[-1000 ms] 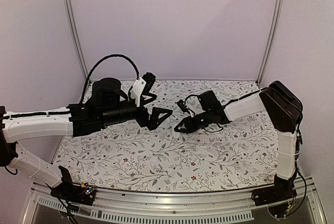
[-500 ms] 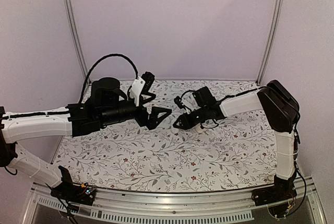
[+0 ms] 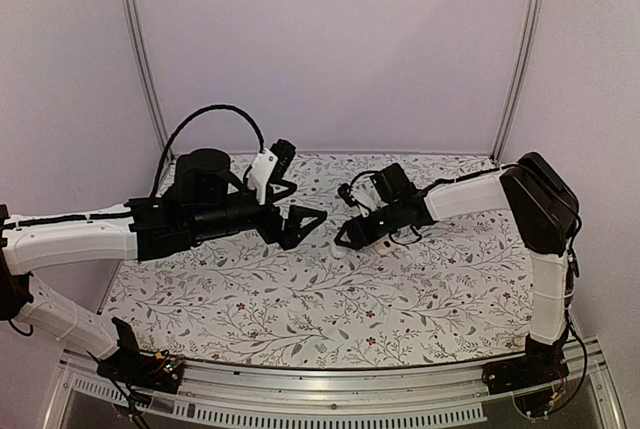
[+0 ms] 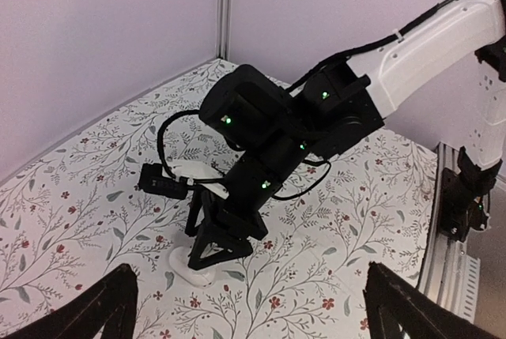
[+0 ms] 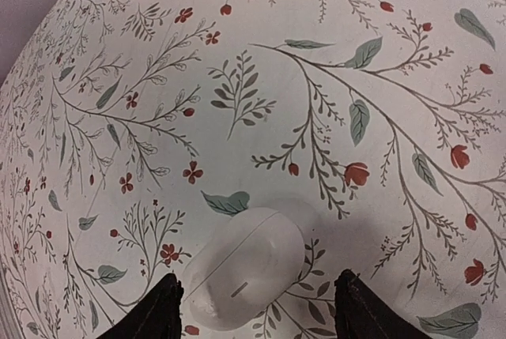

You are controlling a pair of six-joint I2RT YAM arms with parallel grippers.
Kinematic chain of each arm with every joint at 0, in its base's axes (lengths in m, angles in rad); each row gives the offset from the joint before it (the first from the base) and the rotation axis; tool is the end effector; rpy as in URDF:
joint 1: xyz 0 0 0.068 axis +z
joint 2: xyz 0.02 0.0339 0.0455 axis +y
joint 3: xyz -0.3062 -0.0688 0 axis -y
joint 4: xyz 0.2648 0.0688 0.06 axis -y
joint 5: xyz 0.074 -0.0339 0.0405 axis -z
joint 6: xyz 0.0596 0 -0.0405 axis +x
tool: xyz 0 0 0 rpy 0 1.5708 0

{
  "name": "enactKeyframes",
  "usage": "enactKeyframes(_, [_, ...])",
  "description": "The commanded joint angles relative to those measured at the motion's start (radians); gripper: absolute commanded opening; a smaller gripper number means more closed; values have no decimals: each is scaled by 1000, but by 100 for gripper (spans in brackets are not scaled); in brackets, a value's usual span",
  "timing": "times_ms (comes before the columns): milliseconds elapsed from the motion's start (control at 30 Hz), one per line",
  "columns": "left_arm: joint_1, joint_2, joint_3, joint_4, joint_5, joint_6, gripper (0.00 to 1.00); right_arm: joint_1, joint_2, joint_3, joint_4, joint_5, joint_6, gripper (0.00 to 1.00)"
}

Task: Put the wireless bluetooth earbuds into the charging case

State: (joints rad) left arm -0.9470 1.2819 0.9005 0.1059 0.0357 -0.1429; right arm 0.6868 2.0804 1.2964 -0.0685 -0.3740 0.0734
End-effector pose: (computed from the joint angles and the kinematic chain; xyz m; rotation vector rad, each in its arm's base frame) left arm 0.1907 -0.2686 0.3278 0.7757 1.7579 -0.7828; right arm 0.3608 0.3240 0.1388 -0.9228 2.3266 0.7864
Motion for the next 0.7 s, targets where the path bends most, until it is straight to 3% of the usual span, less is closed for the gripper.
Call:
enactKeyframes(0, [38, -4, 28, -24, 25, -40, 100, -14, -114, 16, -18, 18, -9, 69])
enactKeyframes(200, [95, 1, 75, -80, 14, -121, 100, -67, -288, -38, 5, 8, 1, 98])
enactKeyframes(400, [202, -13, 88, -158, 14, -205, 100, -112, -507, -141, 30, 169, 56, 99])
enactKeyframes(667, [335, -13, -37, -123, 74, -373, 100, -152, -781, -320, 16, 310, 175, 99])
